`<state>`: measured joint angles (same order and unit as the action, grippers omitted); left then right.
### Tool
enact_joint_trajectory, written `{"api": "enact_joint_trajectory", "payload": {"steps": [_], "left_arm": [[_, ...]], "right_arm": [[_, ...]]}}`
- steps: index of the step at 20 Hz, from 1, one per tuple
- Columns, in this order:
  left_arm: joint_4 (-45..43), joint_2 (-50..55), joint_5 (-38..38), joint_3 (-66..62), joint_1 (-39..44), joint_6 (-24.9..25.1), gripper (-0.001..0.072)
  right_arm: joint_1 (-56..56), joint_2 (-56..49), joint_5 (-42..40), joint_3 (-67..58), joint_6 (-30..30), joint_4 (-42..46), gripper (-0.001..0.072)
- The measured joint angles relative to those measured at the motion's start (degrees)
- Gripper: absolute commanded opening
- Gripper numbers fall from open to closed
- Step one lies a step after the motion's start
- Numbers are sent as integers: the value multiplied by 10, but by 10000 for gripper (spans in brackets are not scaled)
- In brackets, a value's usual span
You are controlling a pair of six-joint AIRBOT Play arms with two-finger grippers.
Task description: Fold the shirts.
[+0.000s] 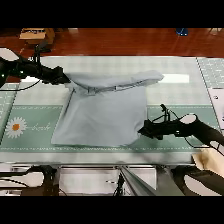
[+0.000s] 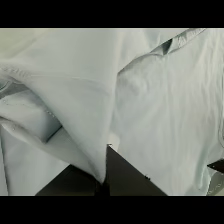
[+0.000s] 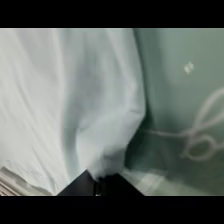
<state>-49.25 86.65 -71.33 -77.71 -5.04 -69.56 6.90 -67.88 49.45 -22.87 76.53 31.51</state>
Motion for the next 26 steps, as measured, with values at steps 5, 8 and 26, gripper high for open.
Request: {"api": "enact_joint_trajectory", "payload": {"steps": [5, 8, 26], "left_arm": [[0, -7, -2, -4, -19, 10, 23], [4, -19, -12, -5, -42, 12, 23], [27, -30, -106, 39, 73, 16, 23]], "right_arm": [[-6, 50, -10, -71, -23, -46, 28], [-64, 92, -41, -162, -19, -54, 27], [-249, -42, 39, -452, 2, 94, 386]]}}
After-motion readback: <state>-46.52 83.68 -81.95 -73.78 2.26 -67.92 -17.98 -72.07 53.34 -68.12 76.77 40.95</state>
